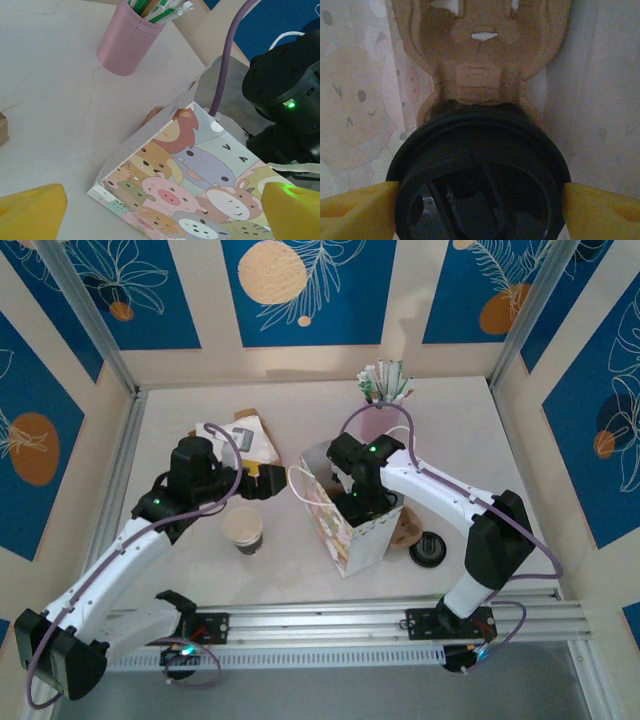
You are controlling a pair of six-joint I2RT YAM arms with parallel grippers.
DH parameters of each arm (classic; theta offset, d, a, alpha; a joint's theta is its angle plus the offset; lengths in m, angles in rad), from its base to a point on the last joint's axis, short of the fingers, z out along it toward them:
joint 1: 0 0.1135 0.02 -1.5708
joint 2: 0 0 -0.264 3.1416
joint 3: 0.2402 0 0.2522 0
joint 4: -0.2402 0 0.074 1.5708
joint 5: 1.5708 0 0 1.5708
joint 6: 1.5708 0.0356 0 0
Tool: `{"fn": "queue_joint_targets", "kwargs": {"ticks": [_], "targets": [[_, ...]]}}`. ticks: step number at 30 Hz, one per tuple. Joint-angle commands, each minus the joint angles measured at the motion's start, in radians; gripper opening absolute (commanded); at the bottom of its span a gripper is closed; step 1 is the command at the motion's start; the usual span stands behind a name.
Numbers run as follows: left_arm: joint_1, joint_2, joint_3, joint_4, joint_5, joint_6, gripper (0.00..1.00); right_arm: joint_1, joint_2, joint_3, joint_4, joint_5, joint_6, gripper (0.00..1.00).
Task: Pack the takeout coffee
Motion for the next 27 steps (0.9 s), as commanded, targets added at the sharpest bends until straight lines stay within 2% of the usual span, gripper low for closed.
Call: {"fn": "queue_joint_targets", "kwargs": {"ticks": [1,27], "targets": [[-0.015,-0.001,0.023,0.030,0.009,0.022,1.00,0.003,-0.004,0.002,-0.050,0.022,0.005,0.86],[-0.022,-0.007,0.027,0.026,0.009,0.024,1.00,0.024,-0.043,0.076,-0.110,0.044,0.027,0.92]]}}
